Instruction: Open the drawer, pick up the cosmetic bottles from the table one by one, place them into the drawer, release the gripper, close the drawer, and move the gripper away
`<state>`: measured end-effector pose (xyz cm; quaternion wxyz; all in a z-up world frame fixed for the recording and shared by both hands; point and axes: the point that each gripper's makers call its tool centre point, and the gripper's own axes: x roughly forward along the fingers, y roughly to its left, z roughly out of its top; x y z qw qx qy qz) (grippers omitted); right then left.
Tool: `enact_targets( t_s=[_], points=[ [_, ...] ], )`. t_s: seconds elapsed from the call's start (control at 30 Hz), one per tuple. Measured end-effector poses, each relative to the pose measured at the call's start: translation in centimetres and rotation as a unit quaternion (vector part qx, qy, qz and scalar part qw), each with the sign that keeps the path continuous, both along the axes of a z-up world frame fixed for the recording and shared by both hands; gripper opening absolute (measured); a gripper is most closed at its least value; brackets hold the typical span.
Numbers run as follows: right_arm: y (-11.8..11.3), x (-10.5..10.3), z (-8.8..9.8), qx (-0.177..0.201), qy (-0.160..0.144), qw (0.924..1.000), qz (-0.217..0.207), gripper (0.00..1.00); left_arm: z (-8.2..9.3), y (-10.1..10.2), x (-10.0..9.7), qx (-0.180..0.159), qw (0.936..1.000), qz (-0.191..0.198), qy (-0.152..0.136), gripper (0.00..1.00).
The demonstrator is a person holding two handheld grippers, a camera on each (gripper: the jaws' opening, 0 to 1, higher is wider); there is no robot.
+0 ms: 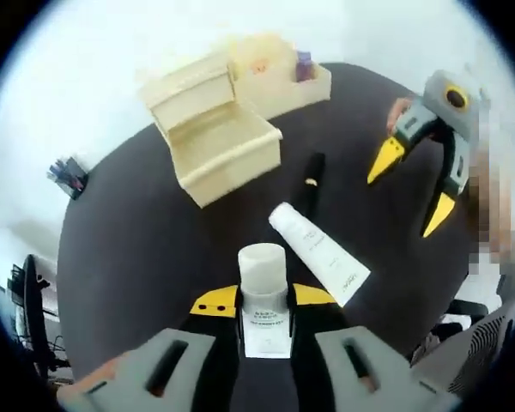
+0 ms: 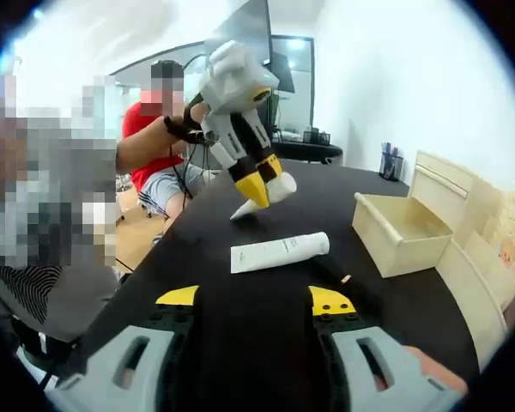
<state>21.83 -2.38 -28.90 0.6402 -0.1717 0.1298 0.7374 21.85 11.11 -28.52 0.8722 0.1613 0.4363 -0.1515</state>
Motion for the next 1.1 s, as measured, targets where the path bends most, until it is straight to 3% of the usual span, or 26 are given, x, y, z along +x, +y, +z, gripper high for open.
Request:
enact_targets(
  t_s=[0.17, 0.4, 0.53, 0.7, 0.8, 1.1],
  points=[
    [0.0, 0.5, 0.1, -0.002, 0.001, 1.0000, 0.000, 0.43, 1.7, 0.6, 0.7, -0.012, 0.9994, 0.011, -0.029, 0.17],
    [0.0, 0.5, -0.1, -0.005, 0.003, 1.0000, -0.001, 0.43, 2.7, -0.5, 1.0, -0.027, 0.9988, 0.012, -0.040, 0.17],
    [0.0, 0.7, 0.1, -0.002, 0.004, 1.0000, -0.002, 0.43, 3.3, -1.3, 2.5, -0.050, 0.9982, 0.014, -0.030, 0.17],
    [0.0, 0.4, 0.3, 0.005, 0.004, 1.0000, -0.003, 0.43, 3.7, -1.6, 3.9, -0.043, 0.9986, 0.025, -0.021, 0.17],
    [0.0, 0.2, 0.3, 0.005, 0.003, 1.0000, -0.002, 0.43, 4.0, -1.8, 4.7, -0.056, 0.9977, 0.036, -0.017, 0.17],
    [-0.1, 0.0, 0.5, 0.010, 0.001, 0.9999, -0.002, 0.43, 4.1, -2.7, 5.4, -0.060, 0.9965, 0.058, -0.003, 0.17]
  ],
)
